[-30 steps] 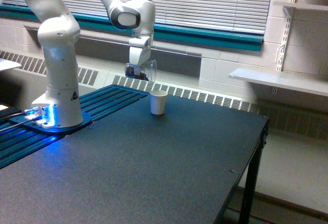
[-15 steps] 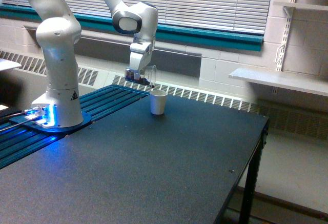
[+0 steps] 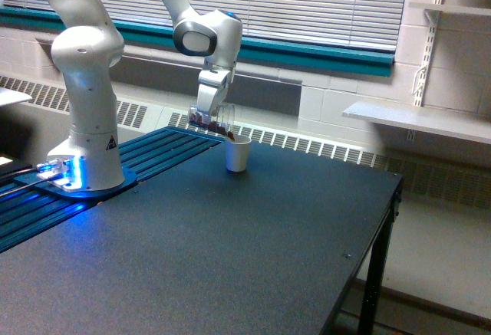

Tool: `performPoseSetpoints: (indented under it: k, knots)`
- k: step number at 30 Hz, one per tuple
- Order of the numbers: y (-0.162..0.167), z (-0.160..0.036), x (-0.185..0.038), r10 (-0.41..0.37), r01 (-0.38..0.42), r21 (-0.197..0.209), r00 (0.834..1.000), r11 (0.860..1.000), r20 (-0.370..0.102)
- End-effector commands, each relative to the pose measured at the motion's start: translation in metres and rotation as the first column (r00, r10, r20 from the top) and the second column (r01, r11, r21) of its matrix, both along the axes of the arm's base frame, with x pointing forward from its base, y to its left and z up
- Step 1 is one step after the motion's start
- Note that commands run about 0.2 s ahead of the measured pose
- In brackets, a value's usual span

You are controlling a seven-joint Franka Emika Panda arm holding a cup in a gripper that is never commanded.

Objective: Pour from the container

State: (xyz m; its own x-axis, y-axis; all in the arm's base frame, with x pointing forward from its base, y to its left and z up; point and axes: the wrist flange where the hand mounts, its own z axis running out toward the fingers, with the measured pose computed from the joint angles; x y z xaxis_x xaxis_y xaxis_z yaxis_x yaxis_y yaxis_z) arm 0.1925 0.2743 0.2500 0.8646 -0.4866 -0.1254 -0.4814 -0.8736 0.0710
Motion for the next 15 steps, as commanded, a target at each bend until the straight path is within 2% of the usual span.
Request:
performPoseSetpoints:
  k: [1,15]
  knots:
    - [0.0048,0.0012,0.0065,0.029,-0.029,0.007,1.0,1.0,-0.001]
    - [0.0089,-0.0002,0.0093,0.032,-0.032,0.008,0.999,0.999,-0.011]
